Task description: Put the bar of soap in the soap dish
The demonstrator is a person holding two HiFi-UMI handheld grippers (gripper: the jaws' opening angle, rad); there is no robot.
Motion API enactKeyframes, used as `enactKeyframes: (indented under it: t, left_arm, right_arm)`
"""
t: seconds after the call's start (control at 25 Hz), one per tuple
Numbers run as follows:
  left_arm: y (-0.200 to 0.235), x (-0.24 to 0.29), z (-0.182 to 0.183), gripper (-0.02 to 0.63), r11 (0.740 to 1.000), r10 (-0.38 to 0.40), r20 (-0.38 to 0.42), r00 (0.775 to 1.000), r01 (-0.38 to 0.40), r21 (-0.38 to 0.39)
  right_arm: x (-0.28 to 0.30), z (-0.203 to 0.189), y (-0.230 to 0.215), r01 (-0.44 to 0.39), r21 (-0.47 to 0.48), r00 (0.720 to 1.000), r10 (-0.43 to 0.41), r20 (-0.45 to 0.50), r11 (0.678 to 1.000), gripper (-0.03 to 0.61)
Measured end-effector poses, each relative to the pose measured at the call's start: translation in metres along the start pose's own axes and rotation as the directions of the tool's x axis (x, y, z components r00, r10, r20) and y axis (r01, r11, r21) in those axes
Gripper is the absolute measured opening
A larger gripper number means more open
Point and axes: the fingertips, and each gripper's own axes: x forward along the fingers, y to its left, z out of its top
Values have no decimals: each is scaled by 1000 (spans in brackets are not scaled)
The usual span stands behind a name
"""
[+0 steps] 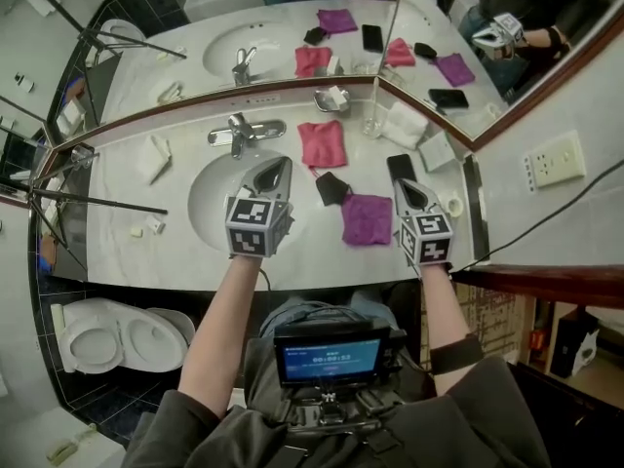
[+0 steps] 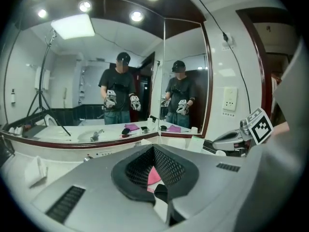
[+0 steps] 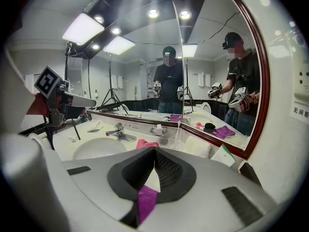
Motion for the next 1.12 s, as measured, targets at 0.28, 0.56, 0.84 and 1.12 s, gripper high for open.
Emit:
enactKeyframes:
  t: [0.28,0.56,0.84,1.12]
  left_arm:
    - [-2,-21,-12,0,999,4,0,1000,-4,36]
    - [0,-28,-22,0,998,8,-5,1000,-8,68]
    - [12,-38,-32,0,990,-22,-25,999,25,139]
    - [23,-41,-41,0,980,-68,-33,997,73,183]
  right_arm:
    - [-14,-9,2,13,-18,1000,-13,-10,1000,17]
    - [-10,-12,9,11,-88,1000,-14,-26,996,17]
    - [5,12,30,13,-378,998,-36,-54,926,20]
    - [53,42,37,-89,-791,989,-40,-141,605,98]
